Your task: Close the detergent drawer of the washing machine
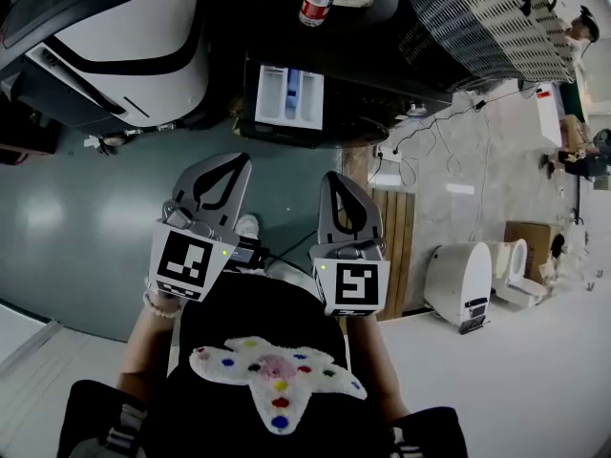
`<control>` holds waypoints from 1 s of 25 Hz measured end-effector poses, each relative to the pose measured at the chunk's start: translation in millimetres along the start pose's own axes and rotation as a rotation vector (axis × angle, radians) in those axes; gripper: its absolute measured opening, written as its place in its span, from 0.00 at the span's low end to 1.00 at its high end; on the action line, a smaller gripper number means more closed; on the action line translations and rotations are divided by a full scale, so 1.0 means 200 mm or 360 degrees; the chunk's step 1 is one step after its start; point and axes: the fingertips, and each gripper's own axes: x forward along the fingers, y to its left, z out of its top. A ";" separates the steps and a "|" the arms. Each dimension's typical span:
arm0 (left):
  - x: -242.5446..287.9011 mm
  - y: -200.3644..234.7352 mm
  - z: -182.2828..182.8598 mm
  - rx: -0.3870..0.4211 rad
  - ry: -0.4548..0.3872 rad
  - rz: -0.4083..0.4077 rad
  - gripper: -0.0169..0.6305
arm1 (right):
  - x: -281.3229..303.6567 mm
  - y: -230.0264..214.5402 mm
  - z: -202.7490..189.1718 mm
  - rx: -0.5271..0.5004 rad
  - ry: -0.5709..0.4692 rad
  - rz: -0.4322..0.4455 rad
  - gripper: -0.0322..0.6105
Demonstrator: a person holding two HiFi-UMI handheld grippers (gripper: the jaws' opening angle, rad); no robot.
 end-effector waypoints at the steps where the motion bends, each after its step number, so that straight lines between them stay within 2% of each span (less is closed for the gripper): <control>1: 0.02 0.02 -0.01 -0.0003 0.0006 -0.0004 0.05 | 0.02 -0.01 -0.01 0.0002 0.0008 -0.0011 0.05; 9: 0.08 0.14 -0.03 -0.0007 0.0018 -0.0028 0.05 | 0.16 0.00 0.03 0.0000 0.0018 -0.0018 0.05; 25: 0.14 0.19 -0.02 -0.0040 0.0016 0.0009 0.05 | 0.23 -0.05 0.03 -0.0038 0.0036 -0.0003 0.05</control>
